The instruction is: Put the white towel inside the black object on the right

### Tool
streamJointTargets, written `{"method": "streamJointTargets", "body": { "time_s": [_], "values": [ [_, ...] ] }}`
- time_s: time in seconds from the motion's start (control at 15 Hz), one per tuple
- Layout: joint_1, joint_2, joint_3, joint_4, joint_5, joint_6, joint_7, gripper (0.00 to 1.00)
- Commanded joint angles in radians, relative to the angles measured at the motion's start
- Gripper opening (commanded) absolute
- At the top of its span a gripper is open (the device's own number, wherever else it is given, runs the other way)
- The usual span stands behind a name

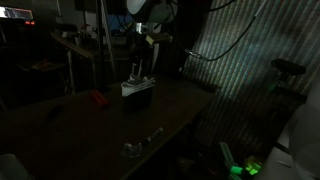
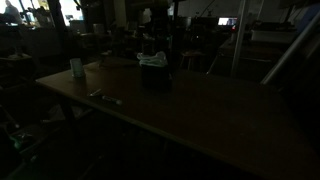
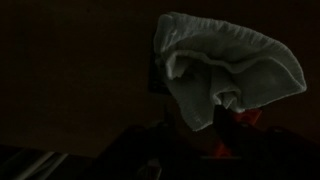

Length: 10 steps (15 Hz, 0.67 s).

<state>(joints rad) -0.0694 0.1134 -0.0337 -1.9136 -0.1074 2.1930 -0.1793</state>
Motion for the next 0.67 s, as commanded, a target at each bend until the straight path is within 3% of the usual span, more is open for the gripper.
{"method": "streamJointTargets", "body": {
  "time_s": [0.0,0.13,0.6],
  "values": [
    [0.015,-0.024,0.005,-0.045,0.006,0.022,0.009,0.16],
    [0.020,-0.017,0.009,-0.056,0.008,0.021,0.006,0.01],
    [0.025,0.033,0.009,-0.066,0.013,0.019,-0.007,0.00]
  ]
}}
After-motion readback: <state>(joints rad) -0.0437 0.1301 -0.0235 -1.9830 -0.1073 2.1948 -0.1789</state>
